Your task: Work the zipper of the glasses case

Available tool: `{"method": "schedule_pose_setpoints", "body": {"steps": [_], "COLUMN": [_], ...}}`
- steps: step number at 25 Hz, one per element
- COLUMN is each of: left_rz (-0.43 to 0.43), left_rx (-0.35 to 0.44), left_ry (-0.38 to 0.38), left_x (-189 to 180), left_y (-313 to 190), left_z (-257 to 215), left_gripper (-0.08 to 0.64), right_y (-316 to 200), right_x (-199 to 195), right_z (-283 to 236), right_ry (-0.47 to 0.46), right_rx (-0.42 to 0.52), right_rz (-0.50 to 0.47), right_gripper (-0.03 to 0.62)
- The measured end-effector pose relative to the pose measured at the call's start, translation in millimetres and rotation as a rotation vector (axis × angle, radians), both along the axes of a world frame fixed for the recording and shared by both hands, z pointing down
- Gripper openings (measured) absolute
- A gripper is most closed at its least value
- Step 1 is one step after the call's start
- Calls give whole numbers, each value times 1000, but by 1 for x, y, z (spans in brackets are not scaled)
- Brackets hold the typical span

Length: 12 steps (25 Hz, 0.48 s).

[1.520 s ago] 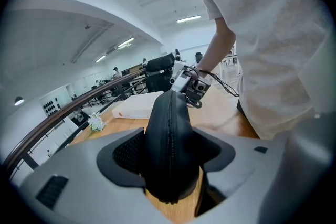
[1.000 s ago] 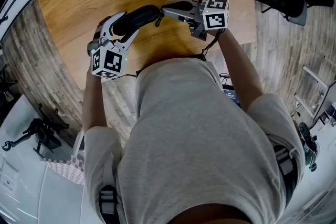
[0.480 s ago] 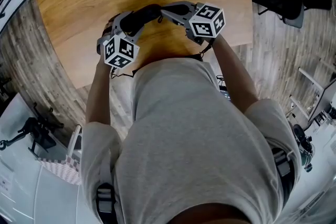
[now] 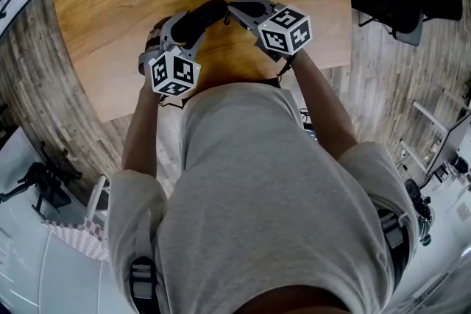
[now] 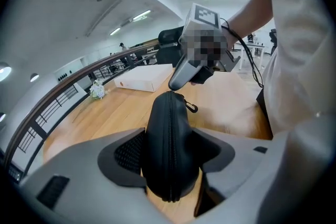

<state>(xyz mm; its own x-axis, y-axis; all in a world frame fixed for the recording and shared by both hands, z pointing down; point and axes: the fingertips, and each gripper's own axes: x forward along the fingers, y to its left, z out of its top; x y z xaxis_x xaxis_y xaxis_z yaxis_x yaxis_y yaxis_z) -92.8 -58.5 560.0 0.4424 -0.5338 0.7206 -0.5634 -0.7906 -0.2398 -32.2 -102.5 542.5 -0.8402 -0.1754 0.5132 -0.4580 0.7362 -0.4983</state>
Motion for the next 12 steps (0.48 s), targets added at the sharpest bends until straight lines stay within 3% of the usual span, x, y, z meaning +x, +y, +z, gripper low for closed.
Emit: {"method": "schedule_pose_setpoints", "body": {"steps": [3,7,12], "left_rz": [-47,-83,-75], "left_rx": [-25,-44,-16], "left_ry": [-21,-13,44], "left_x": [3,8,14], "left_y": [-3,-8,-10], "left_z": [6,10,-2], "left_gripper": [276,276,278], "right_y": [-1,1,-5], "right_x": [-3,-7,-2], "right_z": [0,-4,-5], "right_ry": [48,39,53], "right_rx": [49,56,72], "right_rz": [-3,3,27], "right_gripper": [26,26,26]}}
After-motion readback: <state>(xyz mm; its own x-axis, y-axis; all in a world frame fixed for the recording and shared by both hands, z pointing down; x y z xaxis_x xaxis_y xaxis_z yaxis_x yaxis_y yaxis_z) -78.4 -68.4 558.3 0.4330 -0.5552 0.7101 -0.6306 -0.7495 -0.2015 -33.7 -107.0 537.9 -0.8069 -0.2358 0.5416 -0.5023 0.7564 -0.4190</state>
